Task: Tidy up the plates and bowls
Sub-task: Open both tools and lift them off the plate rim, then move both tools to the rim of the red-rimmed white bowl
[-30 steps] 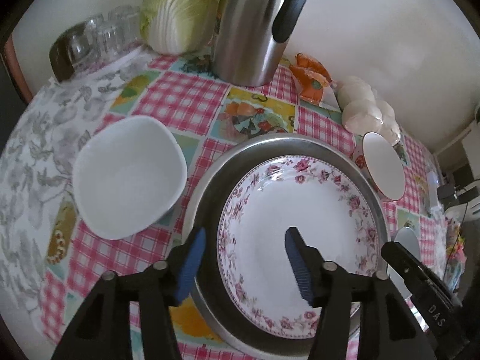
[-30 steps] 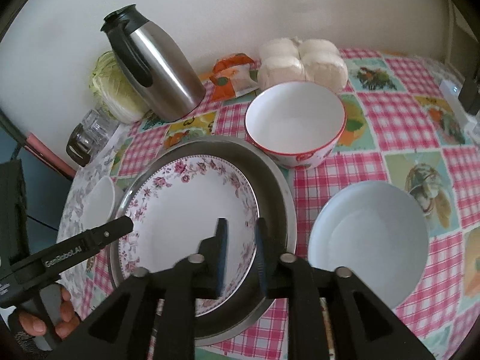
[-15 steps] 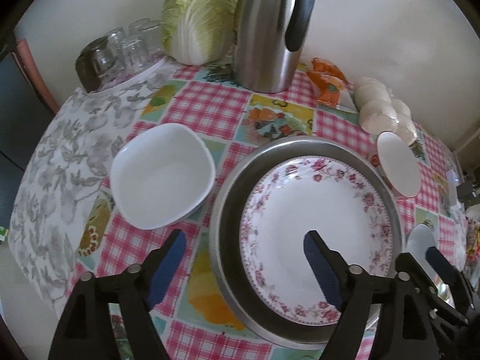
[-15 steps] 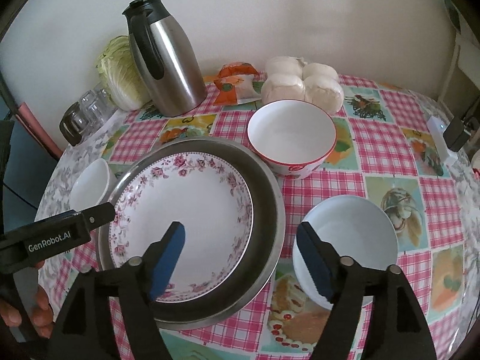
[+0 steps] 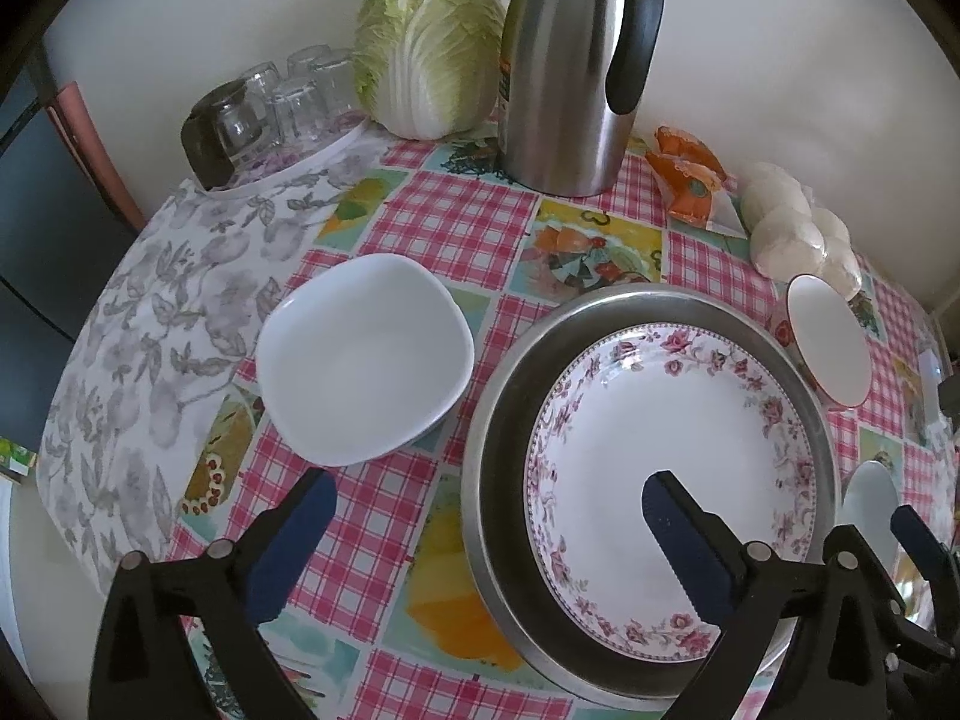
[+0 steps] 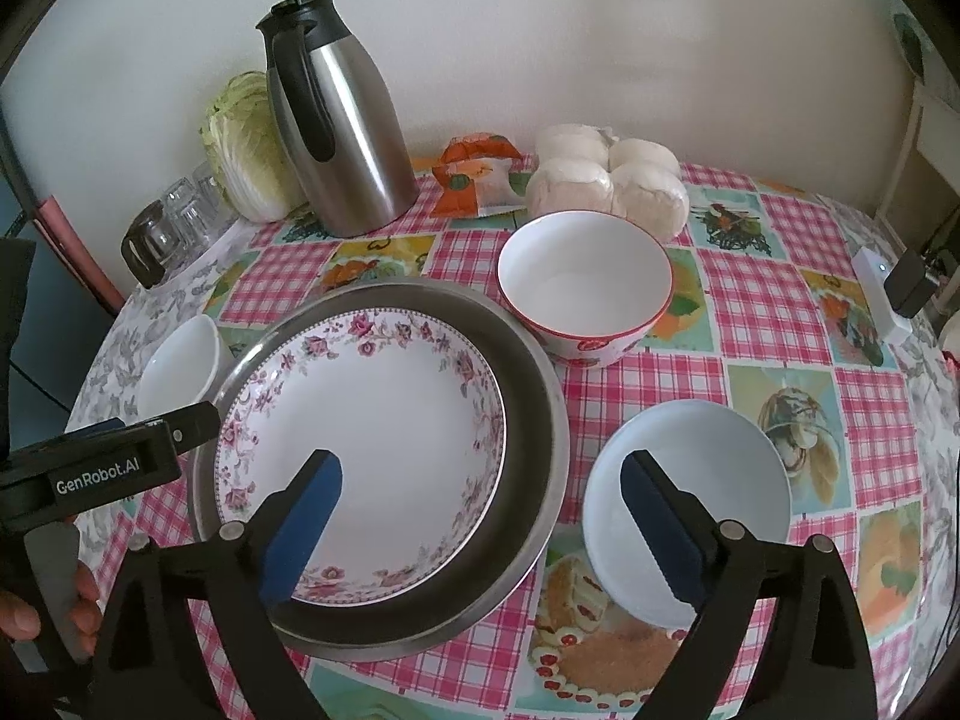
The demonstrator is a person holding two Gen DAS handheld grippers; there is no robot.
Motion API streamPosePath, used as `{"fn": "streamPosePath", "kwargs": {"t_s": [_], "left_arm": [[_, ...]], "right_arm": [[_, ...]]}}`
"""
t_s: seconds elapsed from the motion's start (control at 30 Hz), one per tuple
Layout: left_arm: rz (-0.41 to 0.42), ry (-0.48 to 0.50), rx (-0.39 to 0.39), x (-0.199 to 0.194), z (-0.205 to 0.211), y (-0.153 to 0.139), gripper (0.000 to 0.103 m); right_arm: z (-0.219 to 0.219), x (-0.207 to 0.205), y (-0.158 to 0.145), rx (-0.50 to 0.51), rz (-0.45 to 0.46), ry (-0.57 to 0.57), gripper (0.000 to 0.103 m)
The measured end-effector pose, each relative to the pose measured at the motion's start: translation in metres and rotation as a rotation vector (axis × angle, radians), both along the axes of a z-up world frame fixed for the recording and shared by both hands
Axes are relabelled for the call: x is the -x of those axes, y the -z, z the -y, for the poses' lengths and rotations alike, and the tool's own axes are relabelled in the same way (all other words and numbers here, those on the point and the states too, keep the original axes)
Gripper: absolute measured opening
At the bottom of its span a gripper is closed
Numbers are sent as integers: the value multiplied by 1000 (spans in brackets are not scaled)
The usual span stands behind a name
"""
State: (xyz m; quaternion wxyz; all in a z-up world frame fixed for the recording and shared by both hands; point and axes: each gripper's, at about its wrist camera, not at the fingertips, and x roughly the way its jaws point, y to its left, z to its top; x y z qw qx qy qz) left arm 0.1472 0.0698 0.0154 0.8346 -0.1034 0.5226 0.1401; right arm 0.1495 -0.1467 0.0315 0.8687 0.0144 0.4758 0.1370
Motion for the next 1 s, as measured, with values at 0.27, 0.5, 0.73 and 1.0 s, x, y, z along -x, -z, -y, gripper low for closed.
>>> {"fn": "streamPosePath", "kwargs": {"t_s": [0.27, 0.5, 0.73, 1.0], "left_arm": [[68, -18, 3, 0, -8, -4, 103], [153, -10, 33, 0, -9, -9, 103], [139, 32, 93, -7, -4, -7, 103], [175, 51, 56, -19, 3, -14, 103]], "right_arm": [[6, 0, -10, -38, 58, 10, 95], [7, -4, -10, 9, 47, 0, 95], [13, -11, -11, -20, 31, -5, 95], [20, -23, -27, -26, 146, 37, 95]]}}
